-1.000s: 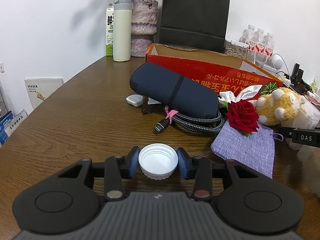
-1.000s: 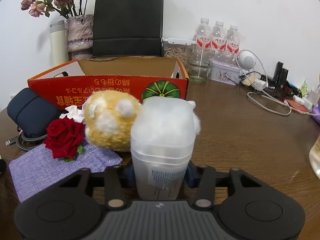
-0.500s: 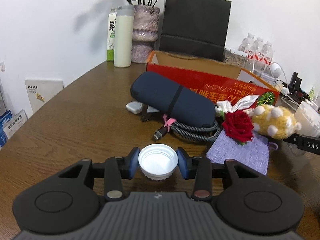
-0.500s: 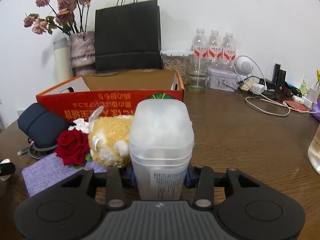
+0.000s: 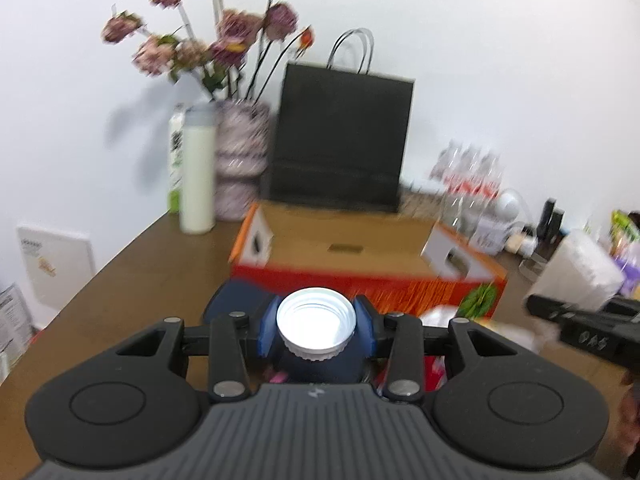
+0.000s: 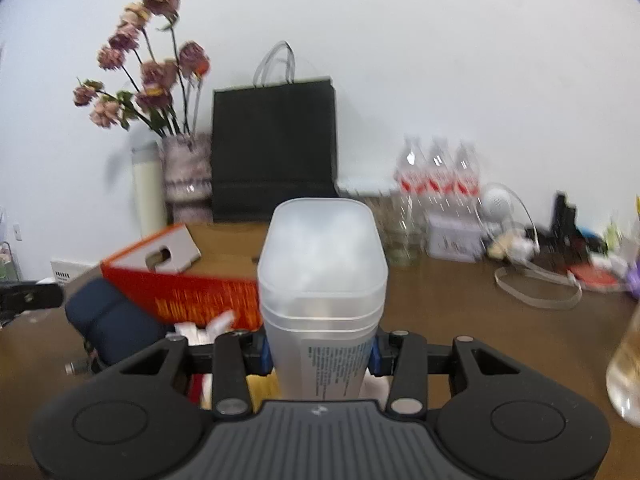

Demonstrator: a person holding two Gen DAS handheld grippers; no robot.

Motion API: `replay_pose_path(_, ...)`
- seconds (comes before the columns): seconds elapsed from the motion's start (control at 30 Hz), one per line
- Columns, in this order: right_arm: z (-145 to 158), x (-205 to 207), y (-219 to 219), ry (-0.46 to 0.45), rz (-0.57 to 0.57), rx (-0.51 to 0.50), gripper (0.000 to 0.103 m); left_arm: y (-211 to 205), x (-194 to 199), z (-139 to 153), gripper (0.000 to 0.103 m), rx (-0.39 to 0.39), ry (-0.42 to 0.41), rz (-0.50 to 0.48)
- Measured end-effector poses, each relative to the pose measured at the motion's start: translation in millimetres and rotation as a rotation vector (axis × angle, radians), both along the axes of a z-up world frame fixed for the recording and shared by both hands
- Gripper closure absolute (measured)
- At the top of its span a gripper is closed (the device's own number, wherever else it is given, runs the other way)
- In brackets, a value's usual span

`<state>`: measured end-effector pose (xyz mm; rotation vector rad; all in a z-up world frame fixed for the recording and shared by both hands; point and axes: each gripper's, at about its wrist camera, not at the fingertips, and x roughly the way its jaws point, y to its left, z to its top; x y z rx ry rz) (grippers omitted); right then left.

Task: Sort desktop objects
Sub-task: 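Carry the cap and the container with both grippers over the cardboard box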

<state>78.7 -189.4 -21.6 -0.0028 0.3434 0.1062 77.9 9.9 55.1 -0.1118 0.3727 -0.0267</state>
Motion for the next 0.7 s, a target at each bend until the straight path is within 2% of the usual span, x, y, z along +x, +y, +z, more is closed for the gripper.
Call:
replay_pose_path(0.17, 24, 37, 9, -0.056, 0.023, 0.034, 0.063, -15, 33, 24, 0.062, -0.030, -0.088, -0.014)
replay_pose_path(0.27, 29, 60, 14, -0.062, 0.033, 0.081, 0.063, -18, 53, 31, 0.062, -0.078, -0.128, 0.000)
replay_pose_path(0.33, 30, 75, 19, -0.058, 0.043, 0.094, 0.063, -23, 70, 31, 0.062, -0.052, -0.107, -0.007)
replay_pose_path(0.53, 28, 114, 28, -0.036, 0.062, 0.088, 0.063, -23, 115, 27, 0.062, -0.079, -0.091, 0.031)
replay_pose_path(0.7, 20, 147, 33, -0.008, 0.066, 0.080, 0.063, -26, 151, 17, 0.062, -0.044, -0.073, 0.048)
